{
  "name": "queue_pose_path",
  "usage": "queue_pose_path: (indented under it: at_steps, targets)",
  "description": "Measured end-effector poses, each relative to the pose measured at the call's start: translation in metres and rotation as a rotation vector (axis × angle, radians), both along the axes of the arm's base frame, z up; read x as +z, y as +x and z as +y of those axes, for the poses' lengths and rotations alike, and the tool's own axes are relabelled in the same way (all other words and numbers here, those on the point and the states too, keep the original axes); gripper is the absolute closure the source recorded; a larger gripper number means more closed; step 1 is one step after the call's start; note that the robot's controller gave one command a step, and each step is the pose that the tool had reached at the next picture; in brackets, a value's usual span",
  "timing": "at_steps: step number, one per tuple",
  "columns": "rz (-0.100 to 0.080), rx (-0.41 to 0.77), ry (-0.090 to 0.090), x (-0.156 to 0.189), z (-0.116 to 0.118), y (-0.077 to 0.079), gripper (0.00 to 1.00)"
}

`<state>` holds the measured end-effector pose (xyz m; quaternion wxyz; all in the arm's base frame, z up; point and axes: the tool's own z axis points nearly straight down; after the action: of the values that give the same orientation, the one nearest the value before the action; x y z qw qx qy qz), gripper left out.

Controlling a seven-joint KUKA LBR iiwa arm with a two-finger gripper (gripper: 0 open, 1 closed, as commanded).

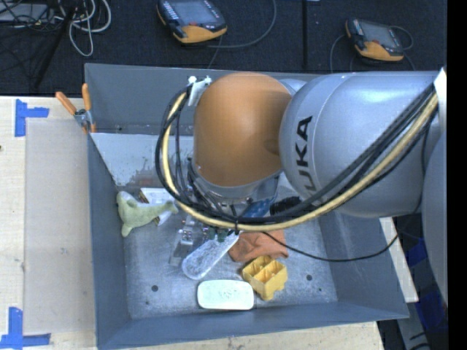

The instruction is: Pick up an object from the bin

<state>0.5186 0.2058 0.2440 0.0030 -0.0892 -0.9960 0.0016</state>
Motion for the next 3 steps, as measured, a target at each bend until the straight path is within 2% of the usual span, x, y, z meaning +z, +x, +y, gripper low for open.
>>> queue_pose_path:
  at_steps: [1, 2, 3]
  targets:
    - [-0.021, 0.002, 0.007, -0.005, -0.011, 0.019, 0.0]
    - [-0.01, 0.001, 0.004, -0.077, -0.019, 0.051, 0.0]
    - [-0.011, -0.021, 0.003, -0.133, -0.021, 0.072, 0.0]
